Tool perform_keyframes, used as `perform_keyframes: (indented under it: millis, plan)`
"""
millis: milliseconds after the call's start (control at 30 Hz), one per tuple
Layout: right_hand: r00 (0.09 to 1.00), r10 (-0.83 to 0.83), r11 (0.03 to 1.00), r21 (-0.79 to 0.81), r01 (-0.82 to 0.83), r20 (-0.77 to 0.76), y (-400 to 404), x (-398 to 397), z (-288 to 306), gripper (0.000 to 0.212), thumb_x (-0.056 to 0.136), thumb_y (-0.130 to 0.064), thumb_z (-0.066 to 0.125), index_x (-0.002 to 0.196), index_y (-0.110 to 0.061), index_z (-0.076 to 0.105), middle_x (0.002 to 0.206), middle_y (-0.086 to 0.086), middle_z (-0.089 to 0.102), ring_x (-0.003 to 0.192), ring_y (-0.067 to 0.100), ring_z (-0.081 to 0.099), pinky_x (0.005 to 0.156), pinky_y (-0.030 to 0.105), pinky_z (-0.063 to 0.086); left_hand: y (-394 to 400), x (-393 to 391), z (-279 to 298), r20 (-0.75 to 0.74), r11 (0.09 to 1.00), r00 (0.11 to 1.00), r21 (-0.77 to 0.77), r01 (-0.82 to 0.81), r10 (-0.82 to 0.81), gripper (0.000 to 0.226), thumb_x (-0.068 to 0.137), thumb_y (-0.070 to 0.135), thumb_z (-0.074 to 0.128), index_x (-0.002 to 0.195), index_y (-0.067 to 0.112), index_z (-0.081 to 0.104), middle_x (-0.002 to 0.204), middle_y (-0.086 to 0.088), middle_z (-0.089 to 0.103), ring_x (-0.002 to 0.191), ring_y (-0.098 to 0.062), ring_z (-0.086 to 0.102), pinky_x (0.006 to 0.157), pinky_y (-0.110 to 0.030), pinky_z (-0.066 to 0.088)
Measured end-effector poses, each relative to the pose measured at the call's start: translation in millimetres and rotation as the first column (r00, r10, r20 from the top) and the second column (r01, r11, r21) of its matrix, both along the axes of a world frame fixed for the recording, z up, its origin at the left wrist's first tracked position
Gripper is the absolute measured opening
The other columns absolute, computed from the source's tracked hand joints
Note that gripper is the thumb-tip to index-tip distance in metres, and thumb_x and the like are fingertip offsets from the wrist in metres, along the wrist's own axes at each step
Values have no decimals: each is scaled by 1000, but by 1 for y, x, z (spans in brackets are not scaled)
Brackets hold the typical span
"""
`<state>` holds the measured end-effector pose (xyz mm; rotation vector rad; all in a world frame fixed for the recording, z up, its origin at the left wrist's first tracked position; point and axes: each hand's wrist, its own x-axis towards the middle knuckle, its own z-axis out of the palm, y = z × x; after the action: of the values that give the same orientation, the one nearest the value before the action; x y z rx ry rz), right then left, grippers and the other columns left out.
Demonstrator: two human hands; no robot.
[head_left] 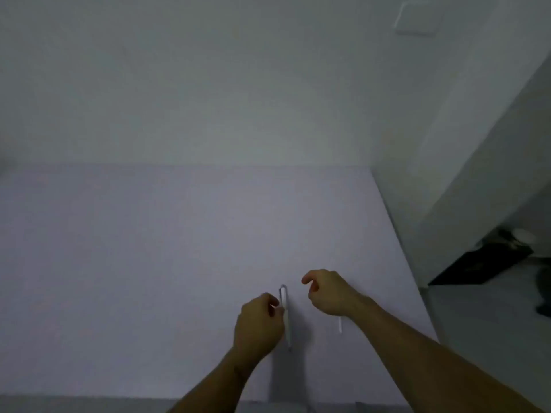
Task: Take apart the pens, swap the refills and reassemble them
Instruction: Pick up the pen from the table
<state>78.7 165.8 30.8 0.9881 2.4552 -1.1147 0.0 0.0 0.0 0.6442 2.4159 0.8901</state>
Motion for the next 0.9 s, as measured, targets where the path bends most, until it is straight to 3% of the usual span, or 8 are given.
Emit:
perform_keyframes:
  millis: [100, 233, 300, 467, 633, 733, 900]
  plan:
    - [1000, -11, 1000, -4, 11, 13, 2, 1, -14, 43, 89, -7, 52, 130, -18, 59, 111, 7, 67, 95, 20, 64, 80, 27, 52, 10, 11, -16, 26, 995, 998, -78, -60, 62, 15, 87, 38, 61, 92, 24, 60, 79, 6, 63, 69, -10, 61, 67, -29, 56]
    - [1000, -20, 999, -25, 20, -1, 2, 4, -32, 40, 89, -9, 52, 126, -19, 61, 107, 5, 68, 92, 20, 65, 77, 28, 53, 14, 24, -33, -10, 989, 997, -126, -75, 74, 29, 80, 47, 66, 93, 24, 54, 81, 7, 55, 73, -12, 57, 58, -24, 44]
    - [1000, -20, 999, -37, 20, -5, 1, 6, -38, 40, 88, -9, 51, 125, -21, 62, 103, 3, 67, 86, 17, 64, 70, 24, 50, 14, 25, -39, -37, 986, 997, -145, -79, 75, 33, 77, 48, 67, 94, 22, 54, 84, 5, 55, 76, -14, 57, 60, -26, 47]
    - [1000, -29, 998, -56, 30, 3, 0, 10, -47, 40, 87, -11, 50, 123, -22, 63, 106, 6, 69, 84, 18, 66, 67, 24, 51, 13, 19, -45, -65, 985, 995, -149, -81, 72, 13, 83, 29, 60, 91, 18, 57, 84, 1, 59, 73, -15, 57, 64, -29, 54]
    - [997, -81, 991, -110, 78, -18, -7, 2, -46, 38, 88, -10, 51, 122, -21, 64, 111, 9, 69, 86, 19, 67, 66, 23, 51, 0, 6, -41, -32, 980, 990, -141, -142, 138, 5, 87, 22, 56, 83, 19, 54, 78, 4, 52, 64, -8, 49, 50, -18, 36]
    - [986, -164, 958, -238, 157, -10, -20, -9, -42, 37, 86, -9, 58, 122, -17, 64, 108, 11, 69, 85, 20, 67, 66, 26, 53, -14, -3, -38, -4, 980, 986, -106, -169, 169, 3, 88, 23, 58, 87, 20, 58, 82, 3, 59, 69, -10, 56, 55, -19, 42]
    - [916, -397, 790, -533, 303, -67, -47, -40, -21, 21, 88, -10, 61, 107, -8, 68, 82, 10, 69, 60, 17, 59, 54, 27, 49, -38, -23, -27, -135, 988, 980, -21, -150, 146, 11, 84, 23, 58, 79, 29, 51, 78, 8, 56, 65, -5, 54, 55, -22, 47]
